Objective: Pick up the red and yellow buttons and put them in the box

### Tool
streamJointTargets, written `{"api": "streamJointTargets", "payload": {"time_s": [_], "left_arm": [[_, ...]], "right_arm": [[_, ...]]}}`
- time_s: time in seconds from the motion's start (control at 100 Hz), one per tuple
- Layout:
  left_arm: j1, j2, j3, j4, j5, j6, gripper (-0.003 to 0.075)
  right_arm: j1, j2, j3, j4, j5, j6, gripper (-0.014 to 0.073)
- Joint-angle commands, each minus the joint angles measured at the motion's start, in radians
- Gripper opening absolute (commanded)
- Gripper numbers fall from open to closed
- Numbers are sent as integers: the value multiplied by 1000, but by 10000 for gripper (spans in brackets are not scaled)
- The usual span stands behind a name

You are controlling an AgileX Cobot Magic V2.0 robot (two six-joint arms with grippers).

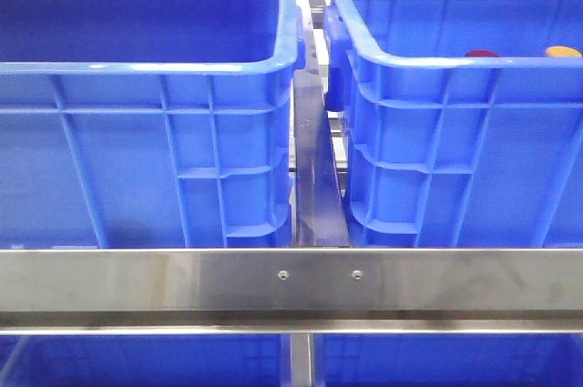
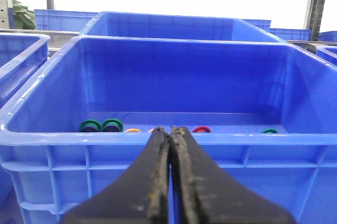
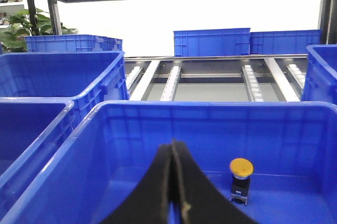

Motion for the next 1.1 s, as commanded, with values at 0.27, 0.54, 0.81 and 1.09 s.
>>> {"api": "streamJointTargets", "payload": {"time_s": [0.27,0.54,0.81,1.09], "left_arm": [[5,-34,48,-9,-74,4,-19],[5,-34,48,-9,-74,4,-19],[5,-34,48,-9,-74,4,-19],[5,-34,48,-9,-74,4,-19]], "right_arm": [[-6,1,-27,63,32,-7,-68],[-6,1,-27,63,32,-7,-68],[-6,1,-27,63,31,-7,-68],[-10,1,-27,30,13,24,-68]]}}
